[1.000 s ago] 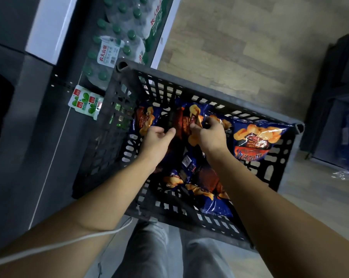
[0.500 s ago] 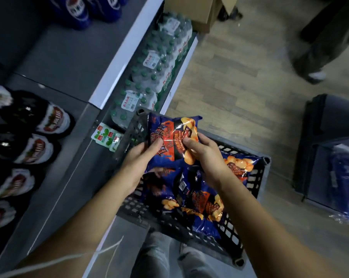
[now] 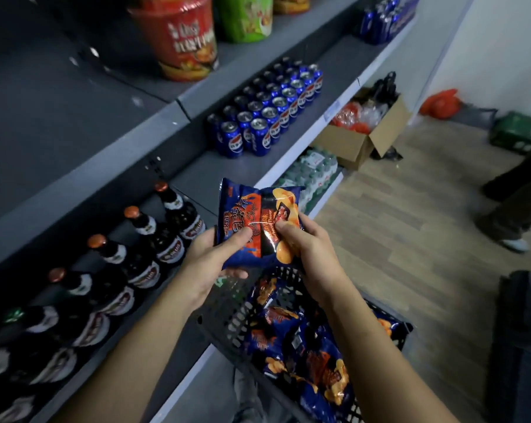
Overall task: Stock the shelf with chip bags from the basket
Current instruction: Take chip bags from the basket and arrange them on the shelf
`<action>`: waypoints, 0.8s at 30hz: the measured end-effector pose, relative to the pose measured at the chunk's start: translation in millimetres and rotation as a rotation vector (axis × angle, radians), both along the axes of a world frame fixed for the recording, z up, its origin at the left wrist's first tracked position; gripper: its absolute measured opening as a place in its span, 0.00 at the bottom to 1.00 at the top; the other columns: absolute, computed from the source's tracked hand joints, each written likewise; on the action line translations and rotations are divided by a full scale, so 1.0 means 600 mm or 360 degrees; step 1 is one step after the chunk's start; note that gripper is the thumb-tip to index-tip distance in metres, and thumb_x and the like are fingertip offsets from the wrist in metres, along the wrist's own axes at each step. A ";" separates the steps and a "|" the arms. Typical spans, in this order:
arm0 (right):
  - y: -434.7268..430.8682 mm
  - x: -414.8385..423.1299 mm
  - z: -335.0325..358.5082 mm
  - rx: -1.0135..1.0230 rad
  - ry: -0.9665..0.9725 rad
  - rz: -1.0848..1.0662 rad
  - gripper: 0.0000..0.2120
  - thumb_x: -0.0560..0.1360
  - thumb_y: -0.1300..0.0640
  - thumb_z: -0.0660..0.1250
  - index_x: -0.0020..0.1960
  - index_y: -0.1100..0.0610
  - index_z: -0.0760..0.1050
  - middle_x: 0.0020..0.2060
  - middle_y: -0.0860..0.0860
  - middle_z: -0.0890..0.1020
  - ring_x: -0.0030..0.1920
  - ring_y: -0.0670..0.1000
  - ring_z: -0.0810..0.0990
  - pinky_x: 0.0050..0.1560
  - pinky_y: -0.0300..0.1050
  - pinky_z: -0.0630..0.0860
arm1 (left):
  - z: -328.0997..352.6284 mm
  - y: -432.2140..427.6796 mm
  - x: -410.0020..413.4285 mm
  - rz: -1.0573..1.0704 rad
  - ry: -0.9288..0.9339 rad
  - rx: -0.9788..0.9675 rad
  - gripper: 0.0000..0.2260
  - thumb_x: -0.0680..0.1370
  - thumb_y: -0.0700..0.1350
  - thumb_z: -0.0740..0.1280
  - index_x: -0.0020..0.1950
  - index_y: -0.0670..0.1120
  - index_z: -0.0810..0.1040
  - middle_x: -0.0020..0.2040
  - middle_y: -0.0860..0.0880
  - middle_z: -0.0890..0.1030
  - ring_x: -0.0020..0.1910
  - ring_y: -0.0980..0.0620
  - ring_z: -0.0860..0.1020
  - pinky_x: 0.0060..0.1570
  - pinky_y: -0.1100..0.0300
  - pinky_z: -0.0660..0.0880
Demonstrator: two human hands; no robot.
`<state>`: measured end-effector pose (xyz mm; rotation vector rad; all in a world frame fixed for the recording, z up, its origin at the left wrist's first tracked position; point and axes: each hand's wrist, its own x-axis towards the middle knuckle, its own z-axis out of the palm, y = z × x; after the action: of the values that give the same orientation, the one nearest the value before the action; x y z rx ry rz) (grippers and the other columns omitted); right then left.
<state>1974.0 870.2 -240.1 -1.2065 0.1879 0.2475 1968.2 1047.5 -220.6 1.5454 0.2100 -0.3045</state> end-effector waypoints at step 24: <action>0.412 -0.044 0.329 0.0509 -0.0276 0.0587 0.11 0.76 0.59 0.70 0.57 0.61 0.82 0.54 0.62 0.85 0.54 0.60 0.83 0.59 0.57 0.77 | 0.343 0.361 -0.195 0.1023 -0.0767 -0.0210 0.12 0.72 0.48 0.75 0.51 0.44 0.80 0.46 0.45 0.85 0.44 0.47 0.82 0.40 0.57 0.79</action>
<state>1947.7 1117.1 -42.5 -0.9307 -0.2224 0.4733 1851.0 1264.4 -14.8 1.2988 0.2848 0.5456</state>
